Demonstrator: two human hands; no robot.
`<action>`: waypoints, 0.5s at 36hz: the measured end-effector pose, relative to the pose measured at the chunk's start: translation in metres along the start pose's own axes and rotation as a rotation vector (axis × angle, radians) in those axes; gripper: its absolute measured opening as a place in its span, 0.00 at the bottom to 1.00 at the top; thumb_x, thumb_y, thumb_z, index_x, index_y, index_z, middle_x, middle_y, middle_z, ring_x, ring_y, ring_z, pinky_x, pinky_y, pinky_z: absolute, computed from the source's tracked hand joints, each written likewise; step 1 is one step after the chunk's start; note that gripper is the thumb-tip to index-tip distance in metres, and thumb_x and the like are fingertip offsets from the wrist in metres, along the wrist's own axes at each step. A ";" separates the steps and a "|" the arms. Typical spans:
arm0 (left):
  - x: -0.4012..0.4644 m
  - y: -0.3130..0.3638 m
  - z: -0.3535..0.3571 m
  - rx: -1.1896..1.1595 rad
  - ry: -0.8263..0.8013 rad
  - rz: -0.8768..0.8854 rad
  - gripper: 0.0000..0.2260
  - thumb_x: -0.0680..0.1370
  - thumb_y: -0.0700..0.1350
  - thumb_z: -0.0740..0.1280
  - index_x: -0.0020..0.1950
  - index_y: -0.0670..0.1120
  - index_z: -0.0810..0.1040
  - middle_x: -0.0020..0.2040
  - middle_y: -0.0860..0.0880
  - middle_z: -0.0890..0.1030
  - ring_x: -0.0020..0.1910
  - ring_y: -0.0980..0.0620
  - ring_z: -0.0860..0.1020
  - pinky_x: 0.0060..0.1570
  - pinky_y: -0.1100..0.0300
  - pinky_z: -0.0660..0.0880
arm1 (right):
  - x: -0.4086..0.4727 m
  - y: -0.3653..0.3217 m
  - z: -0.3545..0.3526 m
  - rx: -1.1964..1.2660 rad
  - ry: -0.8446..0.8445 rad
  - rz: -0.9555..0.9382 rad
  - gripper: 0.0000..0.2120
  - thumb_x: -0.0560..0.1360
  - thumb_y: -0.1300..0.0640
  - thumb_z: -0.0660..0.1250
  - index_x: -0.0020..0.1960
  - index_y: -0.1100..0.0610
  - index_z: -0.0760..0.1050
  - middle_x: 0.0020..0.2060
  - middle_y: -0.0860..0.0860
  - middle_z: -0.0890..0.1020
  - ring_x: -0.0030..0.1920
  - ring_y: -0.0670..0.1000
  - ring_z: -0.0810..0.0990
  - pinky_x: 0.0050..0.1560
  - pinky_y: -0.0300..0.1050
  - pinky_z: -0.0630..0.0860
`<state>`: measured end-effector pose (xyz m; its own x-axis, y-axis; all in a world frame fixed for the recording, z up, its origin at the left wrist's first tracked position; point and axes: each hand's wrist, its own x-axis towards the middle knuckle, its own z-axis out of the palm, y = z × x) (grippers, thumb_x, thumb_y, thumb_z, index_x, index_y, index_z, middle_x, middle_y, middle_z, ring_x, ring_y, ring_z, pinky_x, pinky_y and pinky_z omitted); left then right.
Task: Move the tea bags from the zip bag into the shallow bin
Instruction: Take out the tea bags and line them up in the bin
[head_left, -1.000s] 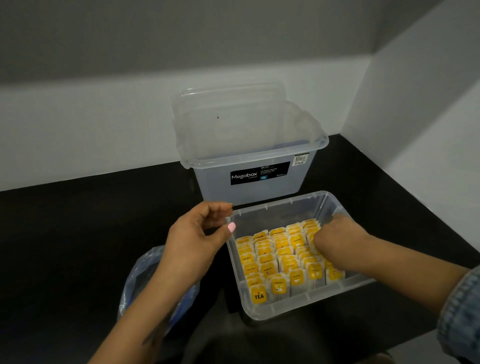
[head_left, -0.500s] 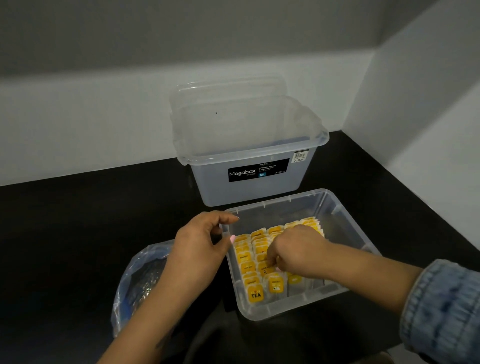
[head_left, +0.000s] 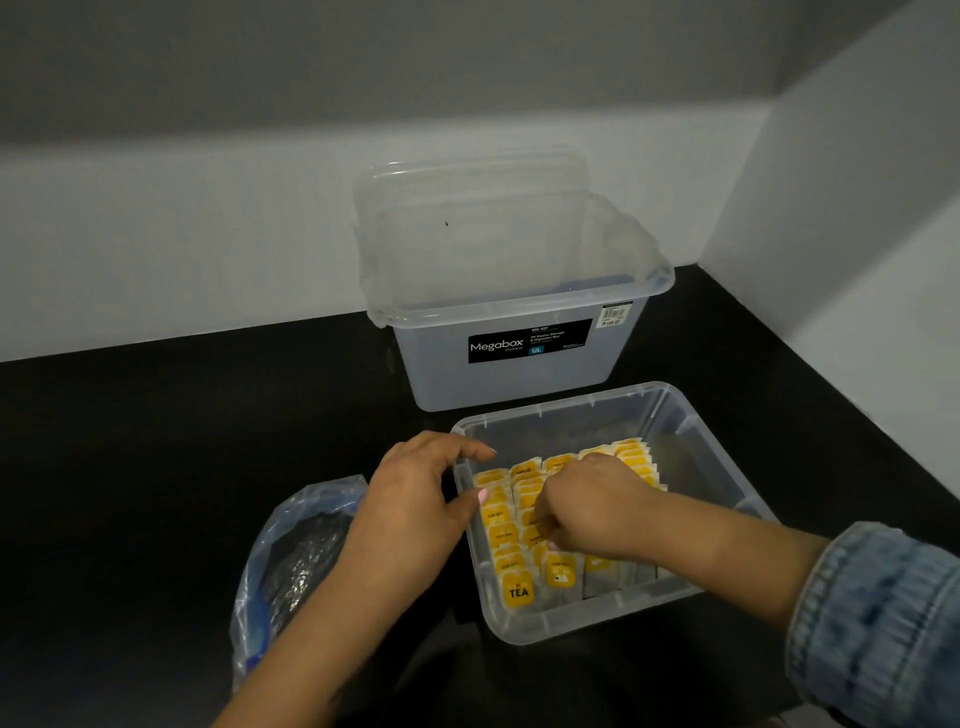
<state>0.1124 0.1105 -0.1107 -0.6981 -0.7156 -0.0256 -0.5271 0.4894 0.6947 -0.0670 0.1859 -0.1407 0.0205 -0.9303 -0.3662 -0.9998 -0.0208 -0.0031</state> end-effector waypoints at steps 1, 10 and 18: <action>0.000 0.000 0.000 0.002 -0.002 -0.002 0.16 0.73 0.45 0.71 0.55 0.64 0.73 0.54 0.64 0.71 0.61 0.60 0.70 0.62 0.54 0.72 | 0.000 0.000 0.000 0.010 -0.001 0.003 0.08 0.74 0.51 0.66 0.49 0.51 0.82 0.47 0.49 0.83 0.49 0.52 0.80 0.47 0.44 0.72; 0.001 -0.001 0.001 0.015 -0.003 -0.004 0.16 0.73 0.45 0.71 0.57 0.61 0.74 0.54 0.64 0.71 0.61 0.60 0.70 0.62 0.54 0.72 | -0.013 0.013 -0.006 0.134 0.025 0.098 0.05 0.73 0.49 0.68 0.45 0.48 0.80 0.44 0.44 0.82 0.48 0.47 0.79 0.48 0.45 0.77; 0.001 0.001 0.001 0.010 -0.001 -0.002 0.16 0.74 0.45 0.71 0.58 0.60 0.75 0.54 0.63 0.71 0.61 0.60 0.70 0.63 0.54 0.72 | -0.015 0.006 0.003 0.049 -0.047 0.070 0.08 0.72 0.49 0.70 0.50 0.48 0.82 0.49 0.45 0.82 0.52 0.48 0.78 0.47 0.42 0.73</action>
<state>0.1108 0.1106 -0.1112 -0.6972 -0.7163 -0.0280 -0.5338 0.4928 0.6872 -0.0734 0.2008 -0.1382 -0.0480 -0.9105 -0.4106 -0.9978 0.0624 -0.0216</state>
